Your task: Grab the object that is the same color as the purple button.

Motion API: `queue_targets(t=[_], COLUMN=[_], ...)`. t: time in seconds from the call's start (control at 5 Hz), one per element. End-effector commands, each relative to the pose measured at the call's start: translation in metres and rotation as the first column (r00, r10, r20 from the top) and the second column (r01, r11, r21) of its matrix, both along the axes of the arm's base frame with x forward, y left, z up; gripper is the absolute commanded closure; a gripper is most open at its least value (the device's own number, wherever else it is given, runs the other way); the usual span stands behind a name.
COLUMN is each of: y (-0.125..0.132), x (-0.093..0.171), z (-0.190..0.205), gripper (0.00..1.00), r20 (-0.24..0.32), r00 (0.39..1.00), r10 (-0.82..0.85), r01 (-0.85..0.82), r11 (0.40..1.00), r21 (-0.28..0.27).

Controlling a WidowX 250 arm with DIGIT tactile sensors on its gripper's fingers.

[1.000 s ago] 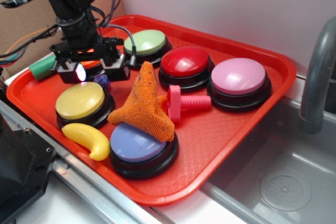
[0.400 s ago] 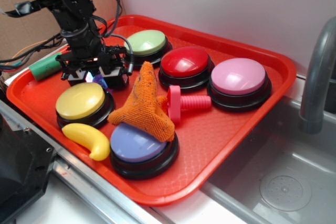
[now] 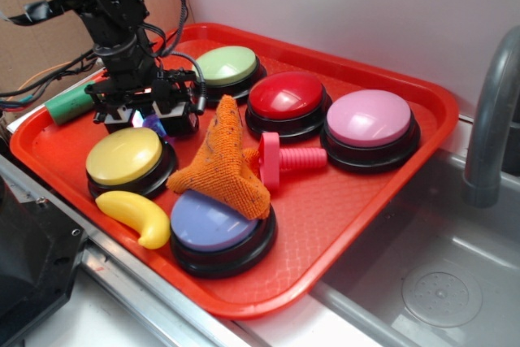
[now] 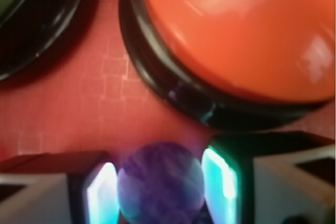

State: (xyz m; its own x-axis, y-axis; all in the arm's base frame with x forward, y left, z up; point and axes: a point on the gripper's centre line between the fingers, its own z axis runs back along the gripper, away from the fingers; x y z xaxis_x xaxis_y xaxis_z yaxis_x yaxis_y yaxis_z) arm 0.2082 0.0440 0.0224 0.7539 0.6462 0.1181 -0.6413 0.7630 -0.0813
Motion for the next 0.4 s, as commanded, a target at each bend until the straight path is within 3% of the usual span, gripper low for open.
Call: queue_targets(t=[0.0,0.2], y=[-0.021,-0.038], x=[0.008,0.006], z=[0.084,0.108], gripper=[1.00,1.00], r20=[0.002,-0.026], r00=[0.963,0.898], r10=[-0.269,-0.440], r01=[0.269,0.441], r11=[0.962,0.894], r21=[0.056,0.078])
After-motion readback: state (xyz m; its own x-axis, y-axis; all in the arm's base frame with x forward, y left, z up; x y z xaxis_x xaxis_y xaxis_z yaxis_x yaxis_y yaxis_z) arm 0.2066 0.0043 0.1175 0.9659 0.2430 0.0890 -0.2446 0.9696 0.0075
